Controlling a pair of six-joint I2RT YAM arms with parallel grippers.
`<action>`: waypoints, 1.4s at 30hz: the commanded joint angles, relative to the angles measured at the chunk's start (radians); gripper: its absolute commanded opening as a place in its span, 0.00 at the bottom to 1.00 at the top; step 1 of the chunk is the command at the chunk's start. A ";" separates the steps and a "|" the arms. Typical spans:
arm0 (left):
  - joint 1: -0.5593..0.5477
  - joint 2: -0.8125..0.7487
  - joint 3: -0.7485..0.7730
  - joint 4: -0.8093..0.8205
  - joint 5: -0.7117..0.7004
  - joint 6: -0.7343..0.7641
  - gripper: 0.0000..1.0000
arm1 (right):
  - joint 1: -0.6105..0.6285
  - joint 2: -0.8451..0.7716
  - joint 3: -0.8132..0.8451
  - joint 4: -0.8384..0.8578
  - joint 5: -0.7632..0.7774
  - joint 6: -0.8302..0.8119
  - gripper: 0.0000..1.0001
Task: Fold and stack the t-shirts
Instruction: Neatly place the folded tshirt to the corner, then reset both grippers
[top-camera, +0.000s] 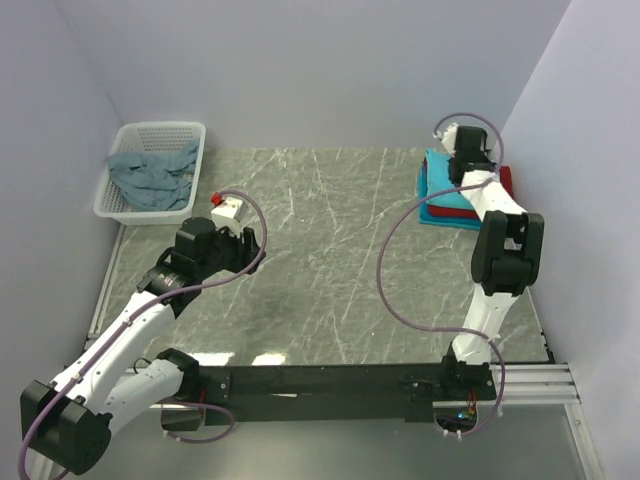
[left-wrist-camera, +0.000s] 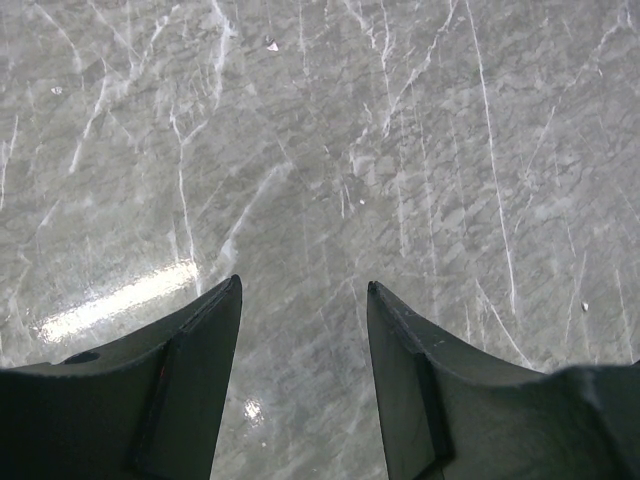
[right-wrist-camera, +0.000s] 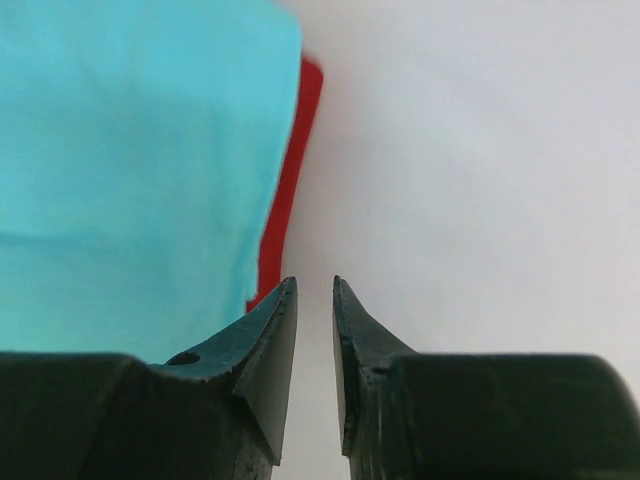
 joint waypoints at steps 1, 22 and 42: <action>0.004 -0.028 0.005 0.020 -0.008 0.013 0.59 | 0.084 -0.018 0.011 0.033 0.043 -0.029 0.28; 0.002 -0.027 0.008 0.025 0.025 0.018 0.59 | 0.224 0.139 0.015 0.126 0.218 -0.122 0.28; 0.132 -0.243 -0.029 0.095 -0.135 -0.149 0.99 | 0.084 -1.052 -0.568 -0.040 -0.456 0.764 0.93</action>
